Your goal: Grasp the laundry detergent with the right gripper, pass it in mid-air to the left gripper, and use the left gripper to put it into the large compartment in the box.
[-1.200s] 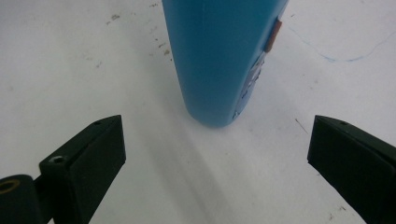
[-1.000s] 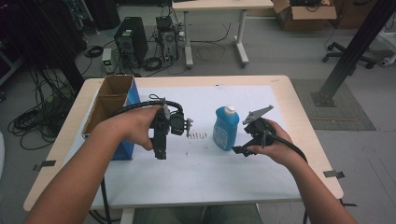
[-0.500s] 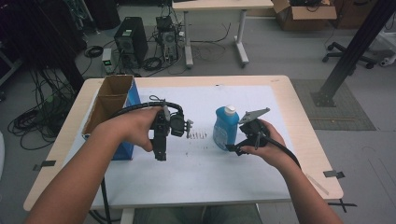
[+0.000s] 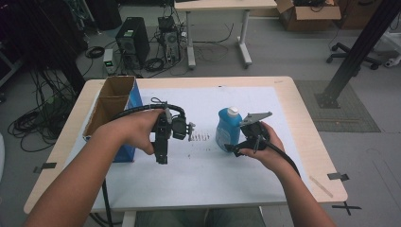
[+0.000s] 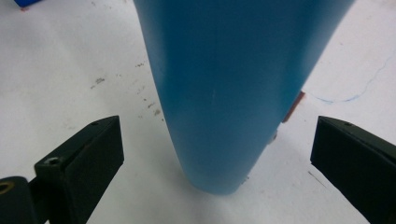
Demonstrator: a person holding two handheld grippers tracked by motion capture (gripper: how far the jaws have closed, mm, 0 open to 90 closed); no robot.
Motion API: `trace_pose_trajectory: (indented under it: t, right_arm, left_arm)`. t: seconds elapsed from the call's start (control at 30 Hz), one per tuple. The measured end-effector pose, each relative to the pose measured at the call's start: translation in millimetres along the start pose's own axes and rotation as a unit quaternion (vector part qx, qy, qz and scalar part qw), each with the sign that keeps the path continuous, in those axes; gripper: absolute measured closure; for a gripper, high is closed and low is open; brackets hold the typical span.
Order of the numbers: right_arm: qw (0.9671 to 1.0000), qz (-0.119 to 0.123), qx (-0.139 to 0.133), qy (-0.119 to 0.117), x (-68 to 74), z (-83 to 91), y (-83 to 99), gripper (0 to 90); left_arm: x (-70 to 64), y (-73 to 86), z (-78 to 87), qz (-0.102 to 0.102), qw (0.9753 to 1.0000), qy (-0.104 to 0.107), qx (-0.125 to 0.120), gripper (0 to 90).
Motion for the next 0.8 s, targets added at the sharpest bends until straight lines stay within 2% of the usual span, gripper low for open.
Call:
trace_pose_trajectory:
  t: [0.43, 0.8]
  right_arm:
    - [0.9991, -0.016, -0.028, 0.028, 5.0, -9.8, -4.5, 2.0]
    - [0.9955, -0.041, -0.061, 0.059, 4.4, -15.1, -9.5, 1.3]
  left_arm:
    - [-2.2, 1.8, 0.2, 0.0, 1.0, 0.0, 0.001, 0.2]
    - [-4.7, 2.3, 0.7, -0.003, 1.0, 0.002, -0.001, 0.2]
Point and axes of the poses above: each handheld gripper's, and its own axes: z roughly backward along the jaws, y roughly out of its underside, x roughly to its left, the point moved 9 cm from there along -z, roughly forward along the jaws, and after that the axes turned 13 degrees about y, right-handed, at the moved point
